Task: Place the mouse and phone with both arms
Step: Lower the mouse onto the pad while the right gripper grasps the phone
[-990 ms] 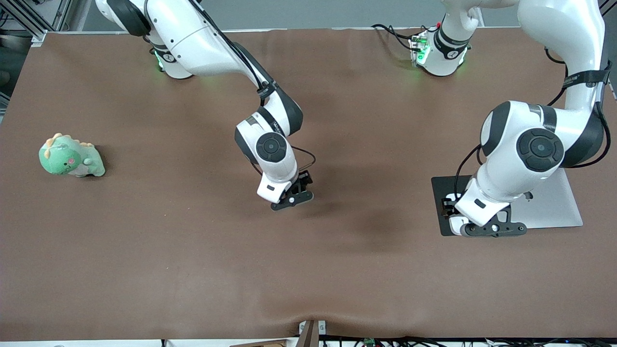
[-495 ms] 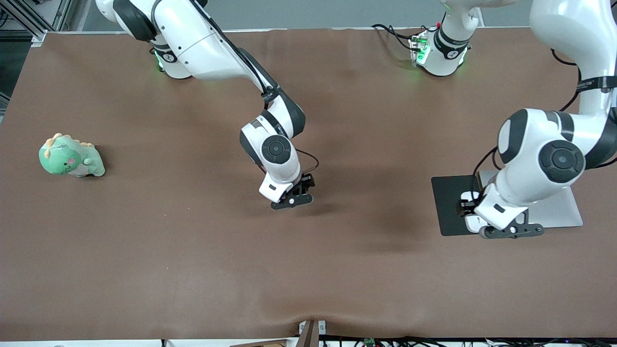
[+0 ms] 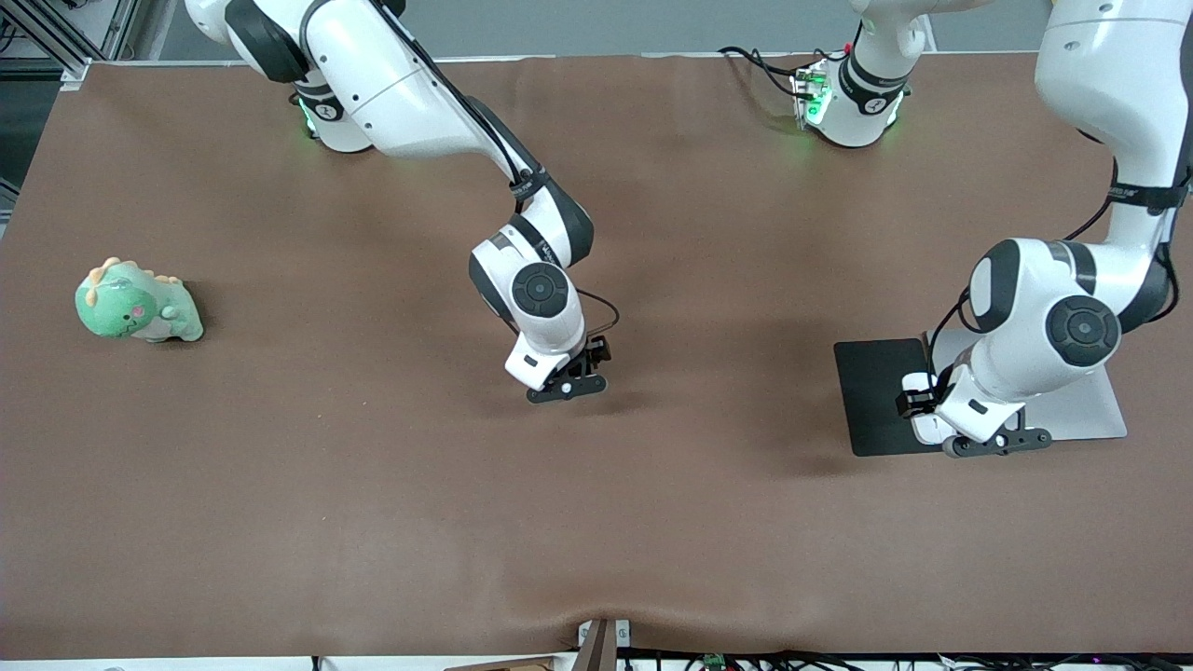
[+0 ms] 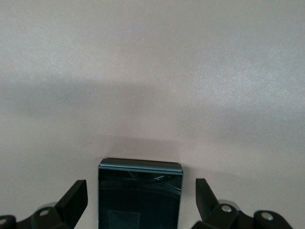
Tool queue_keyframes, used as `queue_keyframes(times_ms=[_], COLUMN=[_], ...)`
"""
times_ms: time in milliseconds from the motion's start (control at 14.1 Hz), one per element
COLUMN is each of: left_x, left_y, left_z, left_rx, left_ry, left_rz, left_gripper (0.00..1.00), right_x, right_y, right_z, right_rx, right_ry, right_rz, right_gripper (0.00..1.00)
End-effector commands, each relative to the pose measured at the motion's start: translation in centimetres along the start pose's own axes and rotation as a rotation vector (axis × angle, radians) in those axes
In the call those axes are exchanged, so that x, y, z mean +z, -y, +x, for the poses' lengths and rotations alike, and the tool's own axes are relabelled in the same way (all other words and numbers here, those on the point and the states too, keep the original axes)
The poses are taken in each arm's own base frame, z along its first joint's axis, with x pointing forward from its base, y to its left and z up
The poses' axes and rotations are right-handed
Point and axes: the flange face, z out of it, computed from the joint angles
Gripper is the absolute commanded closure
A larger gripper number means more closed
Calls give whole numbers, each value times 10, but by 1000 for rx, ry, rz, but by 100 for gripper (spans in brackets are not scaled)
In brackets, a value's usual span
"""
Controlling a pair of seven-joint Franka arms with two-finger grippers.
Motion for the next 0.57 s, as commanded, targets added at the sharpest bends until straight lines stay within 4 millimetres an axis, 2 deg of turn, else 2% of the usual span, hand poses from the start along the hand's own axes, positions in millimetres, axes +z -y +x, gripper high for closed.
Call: queue_keyframes(times_ms=[0,141,354,424,495], left_x=[17,29,51,58,61], left_y=[3,2,1,4,6], left_z=[-8,-9,-11,-11,-11], left_rx=[7,7,7,3,-2], left_ry=[-15,-3,9,9,9], left_rz=[-19,-20,-28,-30,-32], left_gripper=[91,94,94,94,94], right_x=[9,13,16,14,14], right_y=[5,11,13,15,14], right_z=[3,1,0,1,2], right_rx=[28,22,16,9,11], right_ry=[-17,-31,-43,-56,-57], right_rz=[-12,-5,-3,-1,0], right_gripper=[0,0,0,31,74])
